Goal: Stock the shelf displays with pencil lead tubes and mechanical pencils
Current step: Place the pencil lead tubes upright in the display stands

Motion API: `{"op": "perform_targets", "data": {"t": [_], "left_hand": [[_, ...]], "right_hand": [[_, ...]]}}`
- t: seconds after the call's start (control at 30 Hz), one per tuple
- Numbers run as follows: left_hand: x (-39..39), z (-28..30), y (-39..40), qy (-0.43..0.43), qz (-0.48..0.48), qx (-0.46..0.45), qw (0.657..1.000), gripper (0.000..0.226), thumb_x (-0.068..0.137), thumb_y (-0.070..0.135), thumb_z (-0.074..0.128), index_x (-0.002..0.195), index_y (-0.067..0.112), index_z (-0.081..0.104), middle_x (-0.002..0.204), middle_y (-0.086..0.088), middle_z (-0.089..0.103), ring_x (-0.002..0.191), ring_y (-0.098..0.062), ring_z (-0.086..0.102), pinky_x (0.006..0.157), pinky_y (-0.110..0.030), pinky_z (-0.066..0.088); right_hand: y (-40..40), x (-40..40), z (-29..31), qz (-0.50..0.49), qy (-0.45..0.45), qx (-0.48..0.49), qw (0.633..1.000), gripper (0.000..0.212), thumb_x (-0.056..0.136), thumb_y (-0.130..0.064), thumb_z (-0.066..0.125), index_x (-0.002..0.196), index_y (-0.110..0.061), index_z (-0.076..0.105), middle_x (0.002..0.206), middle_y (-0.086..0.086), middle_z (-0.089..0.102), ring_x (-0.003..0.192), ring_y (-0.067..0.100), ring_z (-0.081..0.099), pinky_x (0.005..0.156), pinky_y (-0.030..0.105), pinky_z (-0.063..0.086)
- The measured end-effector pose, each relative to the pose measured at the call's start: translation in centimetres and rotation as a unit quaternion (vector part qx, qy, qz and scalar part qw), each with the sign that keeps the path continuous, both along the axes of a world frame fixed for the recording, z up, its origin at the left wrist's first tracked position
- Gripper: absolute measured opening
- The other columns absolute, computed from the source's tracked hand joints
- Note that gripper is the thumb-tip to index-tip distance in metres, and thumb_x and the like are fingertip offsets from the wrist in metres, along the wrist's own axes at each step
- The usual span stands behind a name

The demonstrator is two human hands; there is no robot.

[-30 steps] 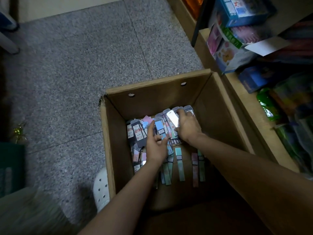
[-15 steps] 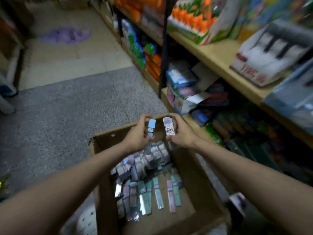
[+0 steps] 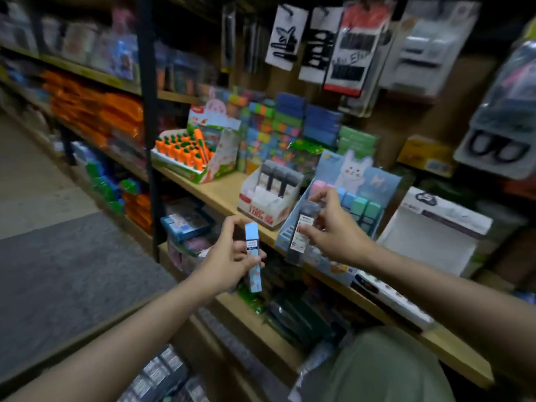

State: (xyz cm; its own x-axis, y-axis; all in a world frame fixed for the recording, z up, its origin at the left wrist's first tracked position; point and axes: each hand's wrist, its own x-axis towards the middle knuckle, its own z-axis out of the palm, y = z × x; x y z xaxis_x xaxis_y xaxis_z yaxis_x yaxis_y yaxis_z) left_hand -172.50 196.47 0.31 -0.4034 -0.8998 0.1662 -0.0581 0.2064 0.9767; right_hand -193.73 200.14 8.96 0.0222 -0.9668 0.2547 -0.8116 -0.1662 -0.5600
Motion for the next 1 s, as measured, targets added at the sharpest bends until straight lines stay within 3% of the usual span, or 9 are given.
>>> {"op": "perform_targets", "data": {"t": [0.13, 0.37, 0.43, 0.5, 0.57, 0.7, 0.9, 1.0], "left_hand": [[-2.0, 1.1, -0.7, 0.018, -0.023, -0.01, 1.0, 0.056, 0.091, -0.003, 0.059, 0.111, 0.044, 0.036, 0.092, -0.005, 0.075, 0.089, -0.019, 0.073, 0.087, -0.045, 0.056], [-2.0, 1.9, -2.9, 0.035, -0.011, -0.017, 0.999, 0.06, 0.091, -0.002, 0.061, 0.111, 0.049, 0.036, 0.093, -0.008, 0.074, 0.088, -0.016, 0.073, 0.092, -0.05, 0.053], [-1.5, 2.2, -3.4, 0.047, 0.004, -0.016, 0.999, 0.059, 0.089, 0.001, 0.064, 0.112, 0.049, 0.039, 0.097, -0.015, 0.072, 0.089, -0.022, 0.072, 0.093, -0.052, 0.052], [-1.0, 2.6, -3.9, 0.054, 0.016, -0.011, 0.998, 0.059, 0.087, 0.005, 0.067, 0.113, 0.051, 0.041, 0.101, -0.025, 0.068, 0.094, -0.037, 0.068, 0.094, -0.055, 0.05], [-0.6, 3.1, -4.6, 0.065, 0.021, -0.007, 0.998, 0.059, 0.086, 0.006, 0.069, 0.112, 0.051, 0.041, 0.101, -0.03, 0.065, 0.095, -0.042, 0.066, 0.093, -0.056, 0.05], [-0.1, 3.3, -5.5, 0.105, 0.028, 0.015, 0.994, 0.059, 0.086, 0.002, 0.068, 0.104, 0.052, 0.042, 0.088, -0.003, 0.076, 0.087, -0.025, 0.073, 0.088, -0.052, 0.055], [-0.4, 2.8, -5.3, 0.117, 0.026, 0.038, 0.992, 0.063, 0.087, 0.0, 0.066, 0.099, 0.057, 0.043, 0.092, -0.006, 0.075, 0.087, -0.024, 0.073, 0.086, -0.051, 0.056], [-0.5, 2.9, -5.2, 0.113, 0.016, 0.035, 0.993, 0.064, 0.086, 0.0, 0.066, 0.097, 0.058, 0.042, 0.093, -0.006, 0.074, 0.086, -0.021, 0.073, 0.084, -0.048, 0.058]], "right_hand": [[-0.9, -2.0, 3.6, -0.047, -0.02, -0.036, 0.998, 0.036, 0.092, -0.018, 0.065, 0.106, -0.026, 0.033, 0.083, 0.01, 0.065, 0.067, 0.023, 0.068, 0.069, 0.053, 0.057], [-6.4, -0.7, 6.9, -0.103, -0.008, -0.152, 0.983, 0.04, 0.084, -0.02, 0.075, 0.104, -0.027, 0.042, 0.082, -0.002, 0.06, 0.069, 0.018, 0.068, 0.069, 0.045, 0.059], [-8.4, 0.3, 6.8, -0.111, 0.026, -0.172, 0.978, 0.038, 0.084, -0.02, 0.075, 0.106, -0.024, 0.043, 0.079, -0.005, 0.059, 0.071, 0.016, 0.063, 0.065, 0.038, 0.054], [-10.1, 1.2, 6.2, -0.115, 0.038, -0.172, 0.978, 0.036, 0.086, -0.017, 0.072, 0.108, -0.02, 0.043, 0.076, -0.005, 0.057, 0.069, 0.013, 0.057, 0.058, 0.03, 0.044], [-11.5, 1.7, 5.5, -0.122, 0.048, -0.165, 0.978, 0.034, 0.087, -0.015, 0.07, 0.107, -0.018, 0.042, 0.074, -0.002, 0.056, 0.065, 0.012, 0.053, 0.053, 0.028, 0.038], [-13.1, 2.1, 4.2, -0.139, 0.112, -0.148, 0.973, 0.035, 0.088, -0.012, 0.069, 0.105, -0.019, 0.039, 0.084, 0.006, 0.06, 0.07, 0.021, 0.057, 0.058, 0.035, 0.046], [-14.4, 0.9, 2.4, -0.156, 0.158, -0.131, 0.966, 0.04, 0.082, -0.02, 0.077, 0.105, -0.024, 0.043, 0.088, -0.001, 0.058, 0.078, 0.021, 0.056, 0.065, 0.032, 0.043], [-14.8, 0.9, 2.0, -0.16, 0.154, -0.116, 0.968, 0.038, 0.08, -0.018, 0.078, 0.1, -0.024, 0.046, 0.089, 0.002, 0.062, 0.082, 0.024, 0.059, 0.068, 0.036, 0.05]]}}
